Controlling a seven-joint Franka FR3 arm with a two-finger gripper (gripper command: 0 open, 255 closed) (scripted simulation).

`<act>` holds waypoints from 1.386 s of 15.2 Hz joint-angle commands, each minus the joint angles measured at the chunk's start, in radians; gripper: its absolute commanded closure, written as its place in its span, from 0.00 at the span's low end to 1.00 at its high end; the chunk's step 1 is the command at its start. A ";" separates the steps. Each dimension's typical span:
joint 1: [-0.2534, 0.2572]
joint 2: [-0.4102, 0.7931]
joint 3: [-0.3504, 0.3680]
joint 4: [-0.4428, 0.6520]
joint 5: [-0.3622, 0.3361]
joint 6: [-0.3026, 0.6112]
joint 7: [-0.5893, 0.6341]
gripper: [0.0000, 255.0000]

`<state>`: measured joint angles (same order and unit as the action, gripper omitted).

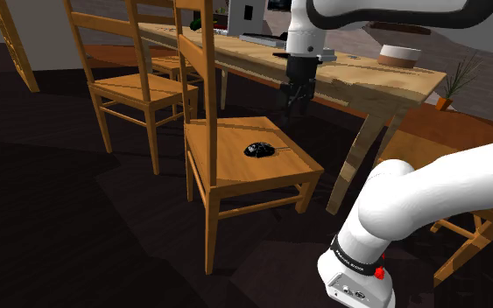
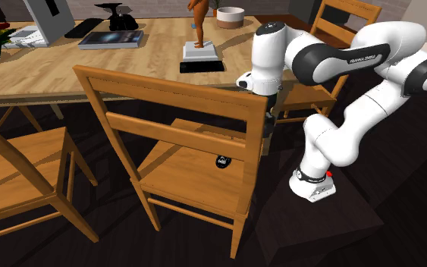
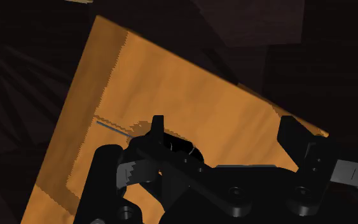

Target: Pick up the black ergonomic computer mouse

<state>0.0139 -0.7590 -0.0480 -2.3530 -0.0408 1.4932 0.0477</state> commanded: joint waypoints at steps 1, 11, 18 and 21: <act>0.000 0.000 0.000 0.000 0.000 0.000 0.000 0.00; 0.157 0.304 -0.215 0.006 -0.215 0.183 -0.747 0.00; 0.217 0.481 -0.273 0.007 -0.284 0.336 -1.065 0.00; 0.216 0.498 -0.278 -0.019 -0.286 0.378 -1.059 0.00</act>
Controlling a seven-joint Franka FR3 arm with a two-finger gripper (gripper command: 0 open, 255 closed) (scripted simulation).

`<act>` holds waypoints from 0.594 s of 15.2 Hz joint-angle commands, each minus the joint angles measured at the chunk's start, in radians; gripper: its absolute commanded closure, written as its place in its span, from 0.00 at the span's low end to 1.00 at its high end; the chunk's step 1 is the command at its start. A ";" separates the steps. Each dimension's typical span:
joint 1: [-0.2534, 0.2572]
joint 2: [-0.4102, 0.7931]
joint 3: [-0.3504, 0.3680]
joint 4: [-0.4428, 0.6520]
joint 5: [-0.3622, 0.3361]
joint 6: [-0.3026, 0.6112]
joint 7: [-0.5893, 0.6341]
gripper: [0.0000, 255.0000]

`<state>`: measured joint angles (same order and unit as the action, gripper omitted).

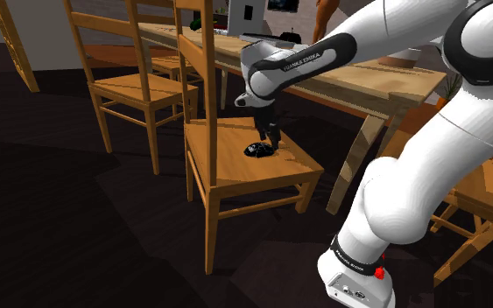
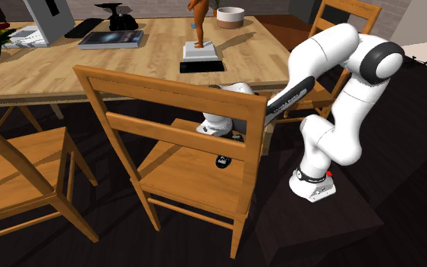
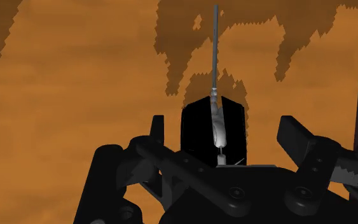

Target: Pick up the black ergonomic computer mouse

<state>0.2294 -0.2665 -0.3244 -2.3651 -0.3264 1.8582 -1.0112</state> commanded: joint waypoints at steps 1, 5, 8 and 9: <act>0.000 0.012 -0.003 -0.015 -0.001 0.027 0.002 0.00; -0.001 0.019 -0.005 -0.029 -0.003 0.048 0.005 1.00; 0.000 0.019 -0.005 -0.030 -0.002 0.048 0.006 1.00; 0.000 0.019 -0.005 -0.030 -0.002 0.049 0.006 1.00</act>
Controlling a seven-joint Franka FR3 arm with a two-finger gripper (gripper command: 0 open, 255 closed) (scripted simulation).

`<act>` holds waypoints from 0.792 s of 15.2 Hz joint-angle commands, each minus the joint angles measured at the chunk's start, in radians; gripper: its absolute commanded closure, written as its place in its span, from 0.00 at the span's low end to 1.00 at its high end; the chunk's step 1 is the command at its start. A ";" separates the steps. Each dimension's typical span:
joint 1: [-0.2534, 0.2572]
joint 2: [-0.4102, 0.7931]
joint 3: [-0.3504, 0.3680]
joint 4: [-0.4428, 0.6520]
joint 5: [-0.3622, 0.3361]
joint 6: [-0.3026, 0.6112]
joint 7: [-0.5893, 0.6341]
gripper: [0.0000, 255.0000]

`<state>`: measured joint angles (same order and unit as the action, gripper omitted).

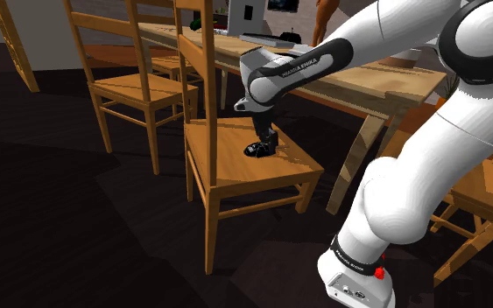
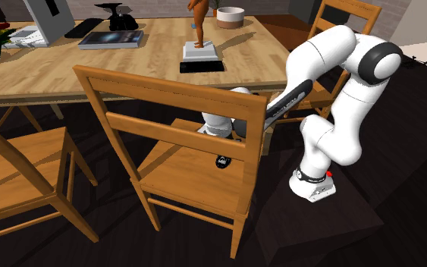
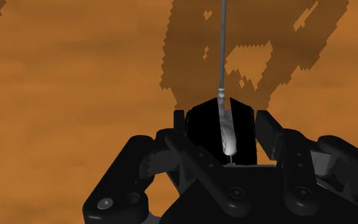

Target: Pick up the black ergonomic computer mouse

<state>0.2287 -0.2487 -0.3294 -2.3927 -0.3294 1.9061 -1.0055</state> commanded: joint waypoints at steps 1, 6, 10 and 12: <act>0.000 0.002 0.000 -0.002 0.001 0.001 0.000 1.00; 0.001 -0.002 0.001 0.008 0.002 -0.012 -0.003 1.00; 0.002 -0.026 0.008 0.041 0.004 -0.069 -0.010 1.00; 0.003 -0.036 0.011 0.059 0.005 -0.097 -0.014 1.00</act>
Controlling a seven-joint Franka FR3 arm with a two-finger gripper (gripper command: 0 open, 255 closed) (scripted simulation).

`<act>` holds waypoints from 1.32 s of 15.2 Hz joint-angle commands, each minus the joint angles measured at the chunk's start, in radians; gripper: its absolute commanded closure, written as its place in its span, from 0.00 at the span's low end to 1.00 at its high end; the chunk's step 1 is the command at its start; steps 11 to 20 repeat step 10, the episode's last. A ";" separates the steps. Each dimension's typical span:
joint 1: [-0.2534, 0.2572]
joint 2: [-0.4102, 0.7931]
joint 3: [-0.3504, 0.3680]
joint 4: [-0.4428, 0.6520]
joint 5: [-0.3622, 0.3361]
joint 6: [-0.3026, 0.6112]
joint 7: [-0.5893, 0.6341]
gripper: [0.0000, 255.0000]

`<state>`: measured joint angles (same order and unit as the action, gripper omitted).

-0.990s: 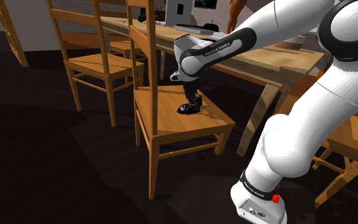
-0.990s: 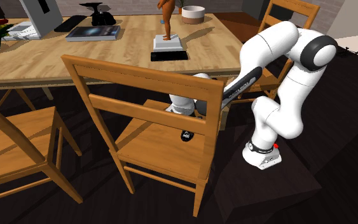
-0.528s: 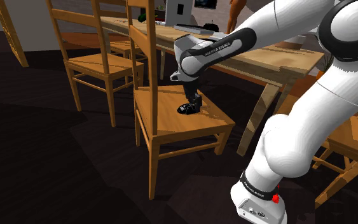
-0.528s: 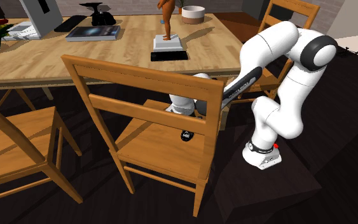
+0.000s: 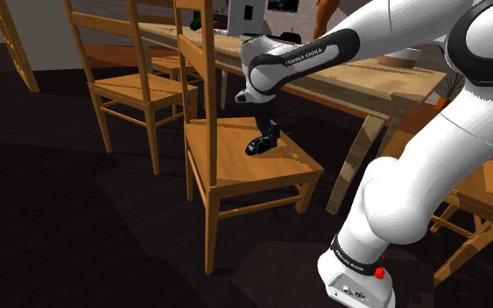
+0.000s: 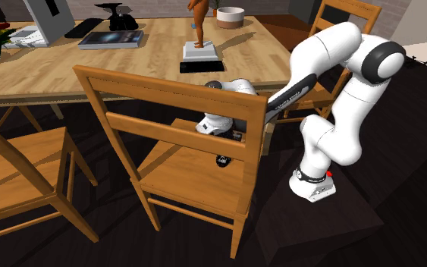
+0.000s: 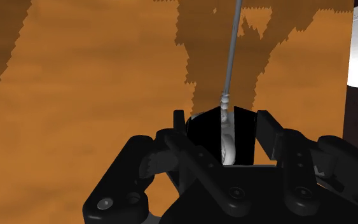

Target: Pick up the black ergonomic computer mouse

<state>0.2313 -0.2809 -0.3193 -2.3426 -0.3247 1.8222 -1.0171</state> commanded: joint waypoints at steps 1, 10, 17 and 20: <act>0.000 -0.009 0.003 0.018 0.001 -0.027 -0.005 1.00; 0.003 -0.036 0.014 0.090 0.006 -0.125 -0.021 1.00; 0.003 -0.036 0.014 0.090 0.006 -0.125 -0.021 1.00; 0.003 -0.036 0.014 0.090 0.006 -0.125 -0.021 1.00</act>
